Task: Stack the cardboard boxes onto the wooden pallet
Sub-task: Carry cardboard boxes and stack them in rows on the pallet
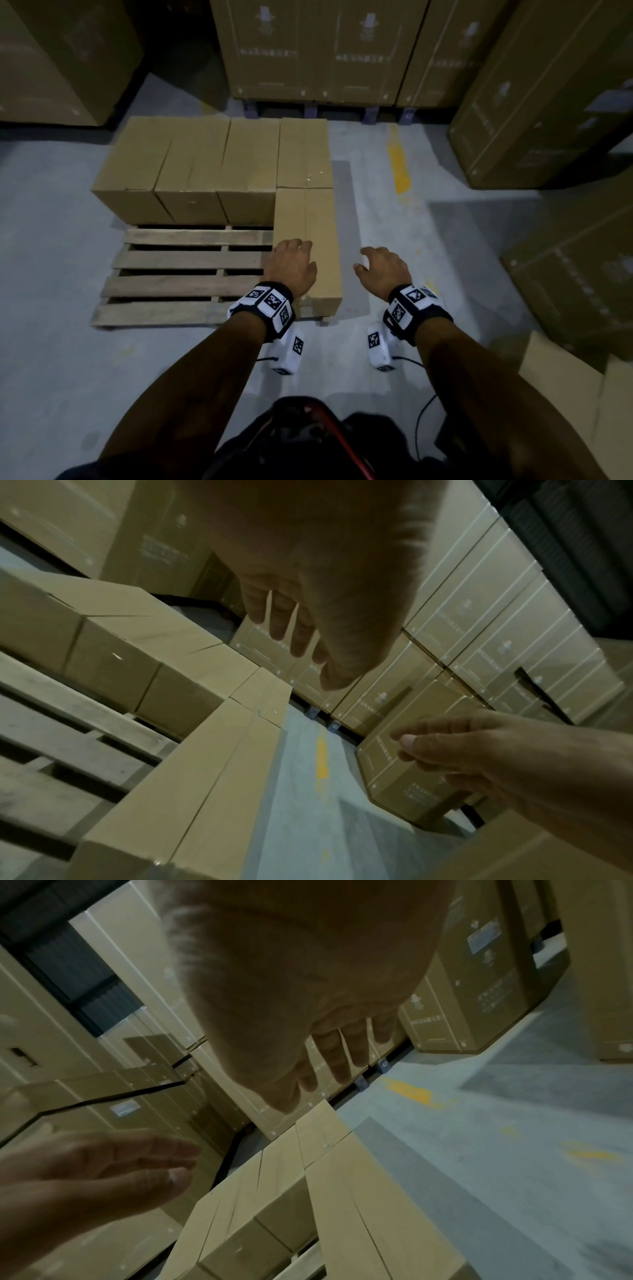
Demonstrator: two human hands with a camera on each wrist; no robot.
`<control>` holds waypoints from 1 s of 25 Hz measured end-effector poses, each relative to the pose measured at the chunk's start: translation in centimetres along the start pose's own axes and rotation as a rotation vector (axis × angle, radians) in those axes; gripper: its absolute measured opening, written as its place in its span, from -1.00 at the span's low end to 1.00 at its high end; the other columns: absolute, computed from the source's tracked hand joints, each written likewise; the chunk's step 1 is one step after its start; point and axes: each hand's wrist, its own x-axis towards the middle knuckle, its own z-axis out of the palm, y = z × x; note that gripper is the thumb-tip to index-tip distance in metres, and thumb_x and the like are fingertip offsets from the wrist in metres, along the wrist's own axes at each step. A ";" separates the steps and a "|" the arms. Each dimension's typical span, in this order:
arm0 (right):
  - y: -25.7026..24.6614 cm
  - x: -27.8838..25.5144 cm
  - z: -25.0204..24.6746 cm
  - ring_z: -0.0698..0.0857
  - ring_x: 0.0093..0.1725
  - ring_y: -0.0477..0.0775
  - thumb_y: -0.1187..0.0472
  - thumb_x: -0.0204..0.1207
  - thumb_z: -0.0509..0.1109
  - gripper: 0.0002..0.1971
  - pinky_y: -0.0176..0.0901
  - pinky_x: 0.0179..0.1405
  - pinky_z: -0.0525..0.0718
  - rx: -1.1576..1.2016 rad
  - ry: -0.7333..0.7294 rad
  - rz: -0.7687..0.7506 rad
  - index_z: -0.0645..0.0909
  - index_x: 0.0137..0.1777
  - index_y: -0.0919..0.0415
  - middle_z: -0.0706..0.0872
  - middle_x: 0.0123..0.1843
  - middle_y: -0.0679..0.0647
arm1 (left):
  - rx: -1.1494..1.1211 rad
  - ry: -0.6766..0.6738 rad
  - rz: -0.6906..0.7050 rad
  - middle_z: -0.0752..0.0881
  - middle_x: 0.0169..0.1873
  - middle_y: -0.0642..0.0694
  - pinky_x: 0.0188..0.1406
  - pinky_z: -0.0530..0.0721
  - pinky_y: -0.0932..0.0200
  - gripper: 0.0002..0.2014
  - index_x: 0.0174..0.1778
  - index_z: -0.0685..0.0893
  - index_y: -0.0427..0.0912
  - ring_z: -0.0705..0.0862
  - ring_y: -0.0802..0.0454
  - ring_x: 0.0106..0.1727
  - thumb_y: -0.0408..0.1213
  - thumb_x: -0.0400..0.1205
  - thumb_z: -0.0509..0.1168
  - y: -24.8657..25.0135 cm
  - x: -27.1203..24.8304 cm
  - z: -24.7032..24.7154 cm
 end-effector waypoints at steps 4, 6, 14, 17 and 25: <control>1.9 4.8 -2.0 0.52 0.47 0.35 -0.08 0.72 0.23 -0.47 0.18 0.46 0.50 0.009 -0.008 0.055 0.42 0.61 0.14 0.53 0.53 0.27 | 0.031 -0.036 0.065 0.50 0.51 -0.21 0.46 0.44 -0.07 -0.50 0.58 0.41 -0.19 0.44 -0.22 0.49 -0.09 0.73 0.16 1.2 6.1 0.1; 3.8 8.2 -2.9 0.51 0.49 0.35 -0.08 0.72 0.23 -0.47 0.18 0.48 0.49 0.023 -0.017 0.067 0.41 0.62 0.14 0.52 0.54 0.27 | 0.029 -0.043 0.060 0.49 0.52 -0.21 0.46 0.42 -0.05 -0.50 0.59 0.40 -0.18 0.43 -0.22 0.50 -0.09 0.73 0.16 2.3 10.0 0.7; 13.9 26.2 -6.5 0.52 0.48 0.34 -0.05 0.72 0.21 -0.48 0.14 0.47 0.48 -0.063 -0.144 -0.069 0.40 0.63 0.12 0.52 0.53 0.26 | 0.019 -0.068 -0.100 0.51 0.48 -0.22 0.42 0.45 -0.10 -0.51 0.54 0.45 -0.21 0.46 -0.24 0.47 -0.10 0.71 0.15 9.2 26.5 4.2; 16.8 32.2 -9.8 0.50 0.49 0.34 -0.05 0.72 0.21 -0.48 0.15 0.47 0.47 -0.102 -0.238 -0.143 0.39 0.63 0.12 0.51 0.53 0.26 | -0.009 -0.033 -0.185 0.63 0.31 -0.24 0.27 0.55 -0.12 -0.55 0.42 0.56 -0.25 0.57 -0.25 0.32 -0.12 0.66 0.19 12.4 31.5 3.4; 16.9 45.8 -17.8 0.44 0.54 0.34 -0.06 0.73 0.20 -0.46 0.15 0.51 0.39 -0.155 -0.270 -0.279 0.35 0.65 0.12 0.46 0.58 0.26 | -0.077 0.006 -0.368 0.57 0.42 -0.19 0.42 0.49 -0.11 -0.54 0.50 0.49 -0.16 0.50 -0.19 0.44 -0.09 0.68 0.26 14.3 43.2 -0.7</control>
